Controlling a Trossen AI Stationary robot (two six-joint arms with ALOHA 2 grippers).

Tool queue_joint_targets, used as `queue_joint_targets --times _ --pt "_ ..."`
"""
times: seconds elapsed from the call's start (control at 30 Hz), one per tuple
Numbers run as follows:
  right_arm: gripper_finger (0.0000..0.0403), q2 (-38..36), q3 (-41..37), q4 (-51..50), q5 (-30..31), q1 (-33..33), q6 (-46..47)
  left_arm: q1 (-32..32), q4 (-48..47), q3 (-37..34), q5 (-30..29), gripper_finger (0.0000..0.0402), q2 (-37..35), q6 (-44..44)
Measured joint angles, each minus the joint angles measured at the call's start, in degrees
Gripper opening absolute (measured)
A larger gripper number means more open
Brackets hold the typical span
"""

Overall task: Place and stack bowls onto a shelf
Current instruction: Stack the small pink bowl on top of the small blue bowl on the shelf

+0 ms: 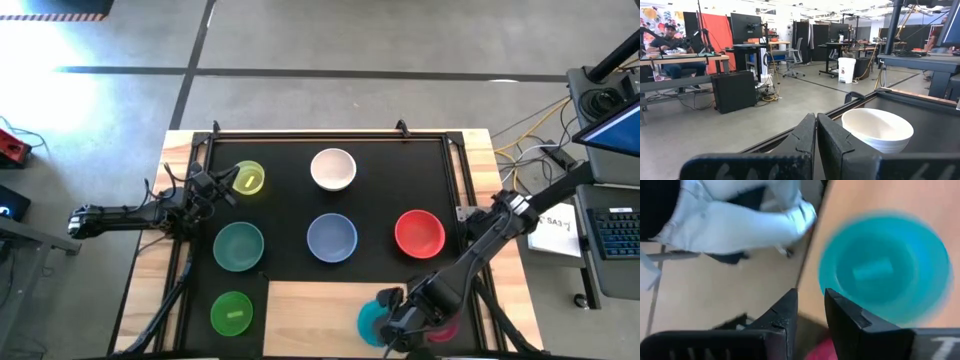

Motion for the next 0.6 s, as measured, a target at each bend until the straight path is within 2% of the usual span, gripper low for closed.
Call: queue_joint_targets --times 0.13,0.37,0.6 --pt "0.0079 -0.11 3.69 -8.47 0.01 0.02 6.0 0.01 0.0 -0.01 -0.01 0.0 0.01 0.0" --pt "0.0077 -0.18 7.69 -10.07 -0.14 0.04 7.13 -0.01 0.0 -0.01 0.01 0.0 0.0 0.01" --pt "0.0077 -0.22 10.69 -28.0 -0.49 1.86 15.78 -0.01 0.0 0.01 0.01 0.0 0.01 0.01"
